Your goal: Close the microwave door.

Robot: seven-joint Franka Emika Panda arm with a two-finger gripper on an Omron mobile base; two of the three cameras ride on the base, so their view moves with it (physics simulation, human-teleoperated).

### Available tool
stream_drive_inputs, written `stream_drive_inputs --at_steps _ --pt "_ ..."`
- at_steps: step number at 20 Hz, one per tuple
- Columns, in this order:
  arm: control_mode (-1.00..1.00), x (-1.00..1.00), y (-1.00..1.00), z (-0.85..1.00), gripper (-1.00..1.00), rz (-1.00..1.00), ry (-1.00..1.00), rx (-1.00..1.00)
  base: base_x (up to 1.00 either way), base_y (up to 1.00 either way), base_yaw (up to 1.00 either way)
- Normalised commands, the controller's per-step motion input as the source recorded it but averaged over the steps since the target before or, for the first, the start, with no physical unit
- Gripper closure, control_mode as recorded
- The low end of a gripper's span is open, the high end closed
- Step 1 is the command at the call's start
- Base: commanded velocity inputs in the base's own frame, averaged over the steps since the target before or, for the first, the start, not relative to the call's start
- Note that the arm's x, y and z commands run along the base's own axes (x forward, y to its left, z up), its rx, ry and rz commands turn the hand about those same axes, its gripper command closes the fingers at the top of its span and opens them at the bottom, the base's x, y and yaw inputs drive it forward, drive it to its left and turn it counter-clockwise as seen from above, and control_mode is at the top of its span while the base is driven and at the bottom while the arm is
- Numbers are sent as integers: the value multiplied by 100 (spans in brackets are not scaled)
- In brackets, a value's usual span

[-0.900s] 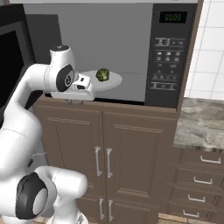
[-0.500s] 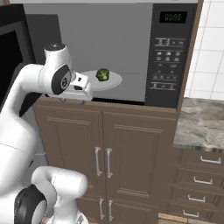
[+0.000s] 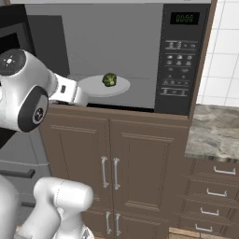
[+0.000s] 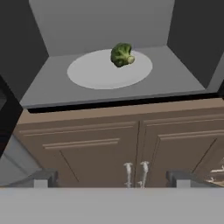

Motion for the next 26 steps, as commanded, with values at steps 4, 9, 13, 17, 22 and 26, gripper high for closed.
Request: stream_drive_inputs --at_steps 4,9,13,17,22,26 --pt "-100 -100 -12 55 -100 -16 -28 0 0 0 0" --pt "-100 -100 0 8 -100 -14 -23 0 0 0 0" --pt "-100 -100 15 0 -100 -3 -25 -6 0 0 0" --pt "-100 -100 58 0 -100 0 -34 -13 0 0 0" --pt "-100 -100 95 0 -100 0 -21 -30 0 0 0" --pt "-100 -100 50 0 -100 -3 -25 -15 0 0 0"
